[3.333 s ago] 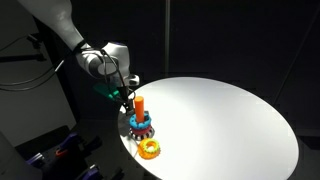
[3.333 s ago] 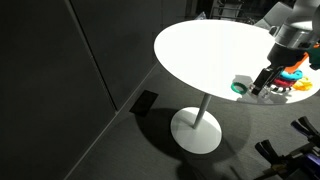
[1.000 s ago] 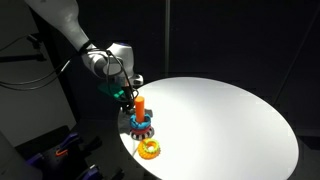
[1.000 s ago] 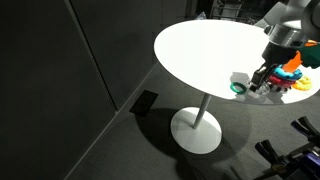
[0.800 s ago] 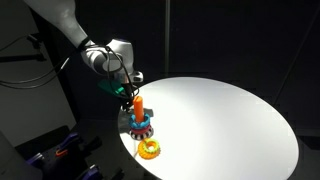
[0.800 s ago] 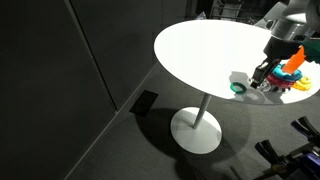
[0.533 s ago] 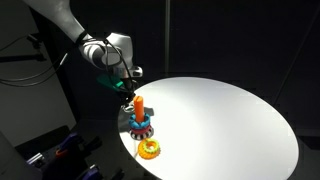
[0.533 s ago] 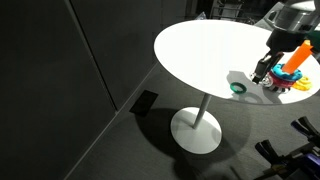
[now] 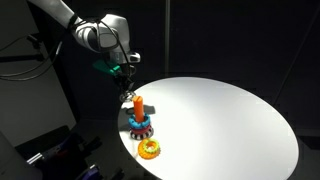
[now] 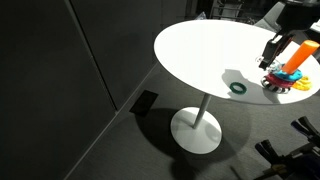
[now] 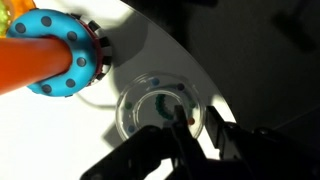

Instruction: Pick up the clear ring and put it on the ring holder

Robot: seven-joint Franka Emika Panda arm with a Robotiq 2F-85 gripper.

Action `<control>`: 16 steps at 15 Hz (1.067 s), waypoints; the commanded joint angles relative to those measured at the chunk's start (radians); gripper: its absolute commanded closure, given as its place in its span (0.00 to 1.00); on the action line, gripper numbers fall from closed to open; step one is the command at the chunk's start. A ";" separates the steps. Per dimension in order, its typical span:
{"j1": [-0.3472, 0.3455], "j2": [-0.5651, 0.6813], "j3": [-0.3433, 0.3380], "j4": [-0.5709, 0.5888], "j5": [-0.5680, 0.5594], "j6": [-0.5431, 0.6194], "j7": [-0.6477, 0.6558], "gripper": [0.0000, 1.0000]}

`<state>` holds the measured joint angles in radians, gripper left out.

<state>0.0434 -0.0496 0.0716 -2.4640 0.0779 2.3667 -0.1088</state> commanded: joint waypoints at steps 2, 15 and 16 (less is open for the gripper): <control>0.001 -0.082 -0.005 0.033 -0.065 -0.108 0.089 0.92; -0.077 -0.201 -0.074 0.080 -0.131 -0.283 0.152 0.92; -0.085 -0.204 -0.081 0.080 -0.132 -0.289 0.153 0.92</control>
<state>-0.0223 -0.2371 0.0071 -2.4044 -0.0315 2.1244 0.0197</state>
